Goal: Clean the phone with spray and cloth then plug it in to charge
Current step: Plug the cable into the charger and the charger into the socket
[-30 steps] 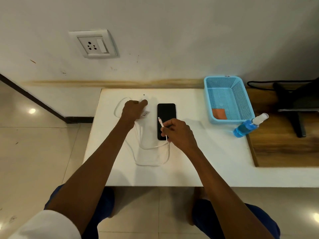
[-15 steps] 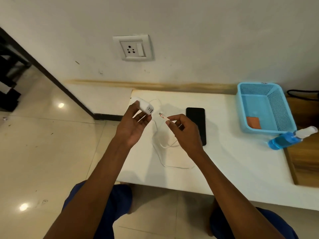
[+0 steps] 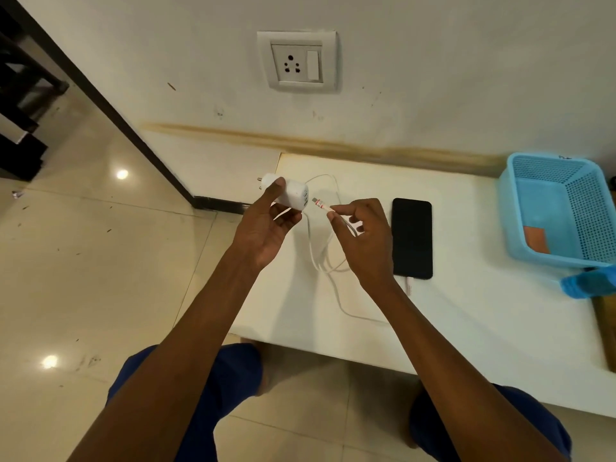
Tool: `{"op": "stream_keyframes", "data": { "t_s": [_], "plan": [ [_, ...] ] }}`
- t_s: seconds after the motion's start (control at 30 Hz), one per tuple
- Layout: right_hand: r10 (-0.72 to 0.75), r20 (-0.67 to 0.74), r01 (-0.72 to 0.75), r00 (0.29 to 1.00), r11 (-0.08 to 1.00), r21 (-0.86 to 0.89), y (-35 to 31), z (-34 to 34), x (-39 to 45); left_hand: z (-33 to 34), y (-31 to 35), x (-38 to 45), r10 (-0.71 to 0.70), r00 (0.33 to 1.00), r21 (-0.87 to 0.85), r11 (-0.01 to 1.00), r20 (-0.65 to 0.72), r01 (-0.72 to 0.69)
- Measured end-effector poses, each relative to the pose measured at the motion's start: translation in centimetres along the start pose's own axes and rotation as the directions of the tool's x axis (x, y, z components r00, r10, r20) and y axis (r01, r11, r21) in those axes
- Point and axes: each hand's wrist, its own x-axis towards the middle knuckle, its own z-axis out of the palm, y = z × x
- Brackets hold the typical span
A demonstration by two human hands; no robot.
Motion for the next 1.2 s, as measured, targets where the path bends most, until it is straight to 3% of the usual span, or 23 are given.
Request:
{"op": "stream_keyframes", "data": {
  "t_s": [1.2],
  "plan": [
    [-0.002,0.023,0.004,1.000,0.997,-0.080,1.2,1.2,0.0,0.6,0.2,-0.8,0.027,0.999,0.220,0.975,0.026,-0.032]
  ]
}}
